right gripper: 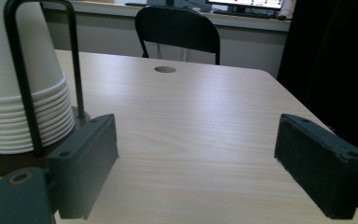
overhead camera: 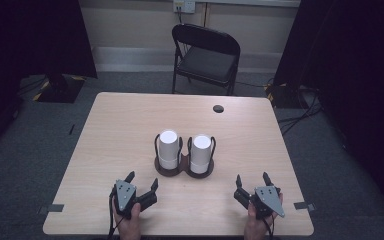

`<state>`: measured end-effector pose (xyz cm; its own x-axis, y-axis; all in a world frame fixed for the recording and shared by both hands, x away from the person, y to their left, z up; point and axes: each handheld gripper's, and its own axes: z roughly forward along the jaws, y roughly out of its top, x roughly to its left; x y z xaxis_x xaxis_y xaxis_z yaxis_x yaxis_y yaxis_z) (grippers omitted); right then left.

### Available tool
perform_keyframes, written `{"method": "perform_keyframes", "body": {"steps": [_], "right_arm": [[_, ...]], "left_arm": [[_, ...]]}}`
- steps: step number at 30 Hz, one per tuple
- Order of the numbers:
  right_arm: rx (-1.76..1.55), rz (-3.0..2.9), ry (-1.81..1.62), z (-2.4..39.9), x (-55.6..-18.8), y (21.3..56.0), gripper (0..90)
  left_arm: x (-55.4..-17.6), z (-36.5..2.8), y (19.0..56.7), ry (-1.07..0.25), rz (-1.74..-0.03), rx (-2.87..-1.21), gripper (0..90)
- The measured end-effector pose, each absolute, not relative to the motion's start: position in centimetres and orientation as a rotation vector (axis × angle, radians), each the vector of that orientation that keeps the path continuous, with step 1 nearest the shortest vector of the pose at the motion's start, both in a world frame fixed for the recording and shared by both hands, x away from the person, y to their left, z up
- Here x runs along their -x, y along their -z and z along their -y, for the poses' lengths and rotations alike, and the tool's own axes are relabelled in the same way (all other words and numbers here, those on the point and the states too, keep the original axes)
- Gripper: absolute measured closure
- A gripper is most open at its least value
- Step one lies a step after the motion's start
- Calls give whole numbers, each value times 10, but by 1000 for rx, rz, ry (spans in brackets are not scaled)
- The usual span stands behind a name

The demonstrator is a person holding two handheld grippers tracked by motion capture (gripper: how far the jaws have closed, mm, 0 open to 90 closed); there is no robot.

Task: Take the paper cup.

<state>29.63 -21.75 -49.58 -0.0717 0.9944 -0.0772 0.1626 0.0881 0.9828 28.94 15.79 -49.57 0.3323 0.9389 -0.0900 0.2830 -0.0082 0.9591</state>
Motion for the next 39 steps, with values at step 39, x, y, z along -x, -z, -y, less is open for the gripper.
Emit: {"method": "perform_keyframes", "body": {"steps": [39], "right_arm": [[-1283, -1460, -1147, 220, -299, 495, 126]], "left_arm": [[-308, -126, 453, -578, -967, -1562, 211]]}}
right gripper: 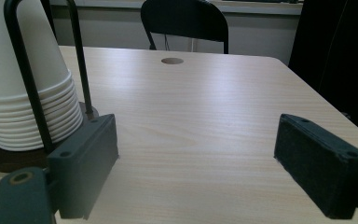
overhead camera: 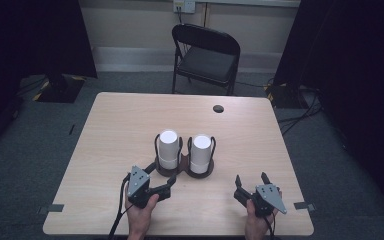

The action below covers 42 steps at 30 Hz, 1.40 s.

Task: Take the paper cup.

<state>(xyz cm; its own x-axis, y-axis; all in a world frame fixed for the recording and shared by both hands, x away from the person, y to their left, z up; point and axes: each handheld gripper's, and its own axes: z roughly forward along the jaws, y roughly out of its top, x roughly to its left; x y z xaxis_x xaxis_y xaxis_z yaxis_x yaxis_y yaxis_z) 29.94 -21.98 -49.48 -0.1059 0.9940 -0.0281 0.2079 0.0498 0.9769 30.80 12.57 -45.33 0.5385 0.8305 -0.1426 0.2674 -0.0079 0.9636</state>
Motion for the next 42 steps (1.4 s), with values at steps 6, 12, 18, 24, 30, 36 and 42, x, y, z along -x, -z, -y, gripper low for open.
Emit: {"method": "perform_keyframes", "body": {"steps": [6, 12, 18, 24, 30, 36, 42], "right_arm": [[-1281, -1462, -1147, 220, -299, 495, 126], [-1283, -1468, -1118, 217, -300, 495, 131], [-1283, -1452, -1153, 220, -299, 495, 131], [-1279, -1462, -1161, 221, -299, 495, 134], [-1275, -1472, -1187, 222, -299, 495, 134], [-1278, -1475, -1195, 222, -299, 495, 134], [-1279, -1473, -1196, 222, -299, 495, 134]], "left_arm": [[-315, -118, 445, -561, -925, -1574, 212], [-319, -103, 439, -528, -897, -1602, 214], [-323, -95, 431, -525, -858, -1623, 226], [-326, -90, 422, -553, -819, -1648, 240], [-335, -87, 412, -564, -778, -1660, 233], [-345, -82, 403, -565, -768, -1662, 226], [-350, -80, 386, -561, -724, -1653, 226]]}}
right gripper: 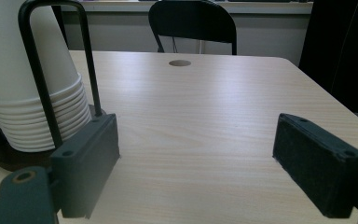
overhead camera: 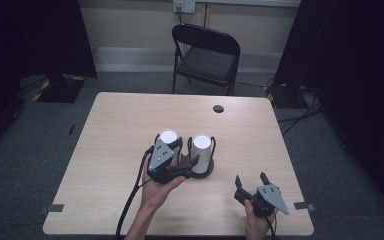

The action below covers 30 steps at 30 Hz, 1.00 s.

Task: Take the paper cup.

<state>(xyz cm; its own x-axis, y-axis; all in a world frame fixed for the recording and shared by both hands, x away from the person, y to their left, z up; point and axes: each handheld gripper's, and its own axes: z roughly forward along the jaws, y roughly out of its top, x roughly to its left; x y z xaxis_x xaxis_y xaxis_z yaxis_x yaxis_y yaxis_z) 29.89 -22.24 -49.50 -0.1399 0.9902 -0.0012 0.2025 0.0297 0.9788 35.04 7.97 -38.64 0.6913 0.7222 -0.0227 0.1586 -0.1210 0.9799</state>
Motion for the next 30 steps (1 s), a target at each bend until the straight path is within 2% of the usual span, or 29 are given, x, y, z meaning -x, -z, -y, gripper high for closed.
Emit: {"method": "perform_keyframes", "body": {"steps": [6, 8, 24, 30], "right_arm": [[-1277, -1474, -1200, 223, -299, 495, 136], [-1277, -1475, -1199, 223, -299, 495, 136], [-1294, -1492, -1200, 223, -301, 495, 167], [-1292, -1491, -1204, 223, -300, 495, 167]], "left_arm": [[-361, -77, 380, -527, -707, -1657, 217], [-363, -76, 378, -521, -700, -1656, 250], [-388, -54, 386, -536, -704, -1748, 176], [-397, -48, 394, -532, -716, -1769, 176]]}}
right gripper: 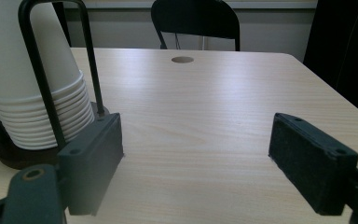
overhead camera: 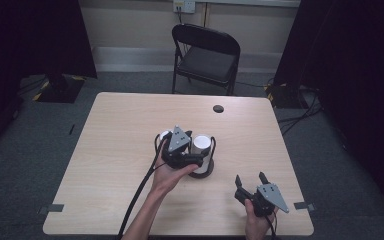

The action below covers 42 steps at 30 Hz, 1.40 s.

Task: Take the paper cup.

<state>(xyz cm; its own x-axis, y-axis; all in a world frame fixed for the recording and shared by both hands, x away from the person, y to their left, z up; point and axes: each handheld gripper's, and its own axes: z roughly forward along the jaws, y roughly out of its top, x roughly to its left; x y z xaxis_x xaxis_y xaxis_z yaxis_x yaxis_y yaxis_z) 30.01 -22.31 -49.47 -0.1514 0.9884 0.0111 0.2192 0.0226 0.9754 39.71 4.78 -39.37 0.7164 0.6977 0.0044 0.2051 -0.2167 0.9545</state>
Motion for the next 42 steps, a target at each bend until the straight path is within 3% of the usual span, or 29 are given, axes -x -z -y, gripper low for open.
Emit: {"method": "perform_keyframes", "body": {"steps": [11, 18, 27, 42], "right_arm": [[-1287, -1492, -1207, 223, -300, 495, 167], [-1288, -1492, -1210, 223, -300, 495, 167], [-1282, -1494, -1210, 223, -300, 495, 167], [-1277, -1493, -1209, 223, -299, 495, 167]], "left_arm": [[-406, -37, 398, -525, -728, -1780, 248], [-410, -33, 402, -524, -725, -1804, 238], [-414, -29, 408, -548, -703, -1843, 320], [-415, -28, 406, -551, -710, -1854, 345]]}}
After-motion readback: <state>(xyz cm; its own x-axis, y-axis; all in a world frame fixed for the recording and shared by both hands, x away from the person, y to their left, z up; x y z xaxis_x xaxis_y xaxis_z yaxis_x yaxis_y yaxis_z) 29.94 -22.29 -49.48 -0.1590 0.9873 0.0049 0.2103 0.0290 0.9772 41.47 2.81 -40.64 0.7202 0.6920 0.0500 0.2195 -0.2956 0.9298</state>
